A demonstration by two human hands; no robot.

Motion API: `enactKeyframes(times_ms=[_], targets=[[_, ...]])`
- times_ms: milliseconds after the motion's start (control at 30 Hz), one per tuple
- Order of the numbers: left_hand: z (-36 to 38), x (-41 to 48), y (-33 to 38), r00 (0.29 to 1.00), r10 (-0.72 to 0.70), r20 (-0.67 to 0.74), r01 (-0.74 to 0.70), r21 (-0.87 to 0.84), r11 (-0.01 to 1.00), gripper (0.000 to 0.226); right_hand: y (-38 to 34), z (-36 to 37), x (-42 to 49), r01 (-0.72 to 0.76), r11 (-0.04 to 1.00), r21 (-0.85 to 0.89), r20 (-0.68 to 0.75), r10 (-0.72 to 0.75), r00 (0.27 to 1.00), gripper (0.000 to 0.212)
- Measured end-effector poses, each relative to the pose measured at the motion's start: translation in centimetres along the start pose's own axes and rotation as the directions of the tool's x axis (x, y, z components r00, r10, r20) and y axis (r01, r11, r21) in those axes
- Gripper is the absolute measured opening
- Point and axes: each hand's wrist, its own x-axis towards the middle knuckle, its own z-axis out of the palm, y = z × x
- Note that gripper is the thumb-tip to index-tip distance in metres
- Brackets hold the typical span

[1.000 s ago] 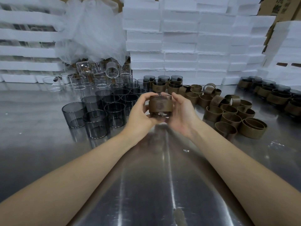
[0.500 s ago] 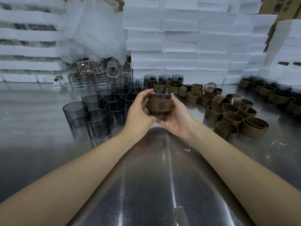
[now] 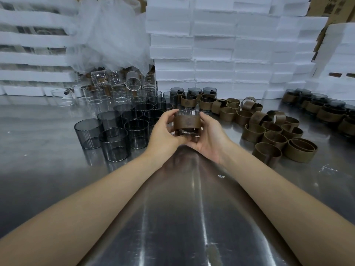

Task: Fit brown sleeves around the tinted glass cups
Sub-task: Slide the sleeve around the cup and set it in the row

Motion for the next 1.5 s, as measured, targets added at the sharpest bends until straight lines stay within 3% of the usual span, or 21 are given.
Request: enactKeyframes(times_ms=[200, 433, 1167, 1267, 1400, 1500], targets=[[0.3, -0.5, 0.3, 0.991, 0.101, 0.088, -0.113, 0.145, 0.983, 0.070, 0.3, 0.7, 0.0, 0.089, 0.996, -0.002, -0.117, -0.088, 0.989, 0.038], [0.2, -0.8, 0.4, 0.988, 0.143, 0.051, -0.150, 0.184, 0.971, 0.058, 0.9, 1.1, -0.2, 0.229, 0.947, -0.227, -0.213, -0.278, 0.937, 0.035], [0.3, -0.7, 0.3, 0.987, 0.142, 0.080, -0.155, 0.184, 0.971, 0.058, 0.9, 1.2, -0.2, 0.292, 0.856, -0.426, -0.297, -0.437, 0.849, 0.027], [0.3, -0.6, 0.3, 0.987, 0.143, 0.071, -0.152, 0.156, 0.976, 0.058, 0.9, 1.0, 0.0, 0.266, 0.896, -0.355, -0.272, -0.371, 0.888, 0.025], [0.2, -0.3, 0.3, 0.996, 0.082, 0.017, -0.083, 0.034, 0.996, 0.067, 0.4, 0.3, 0.4, 0.110, 0.994, -0.029, -0.127, -0.113, 0.985, 0.045], [0.1, -0.2, 0.3, 0.997, 0.069, 0.040, -0.068, -0.012, 0.998, 0.071, -0.4, -0.9, 0.5, 0.139, 0.984, -0.112, -0.021, -0.142, 0.990, 0.052]])
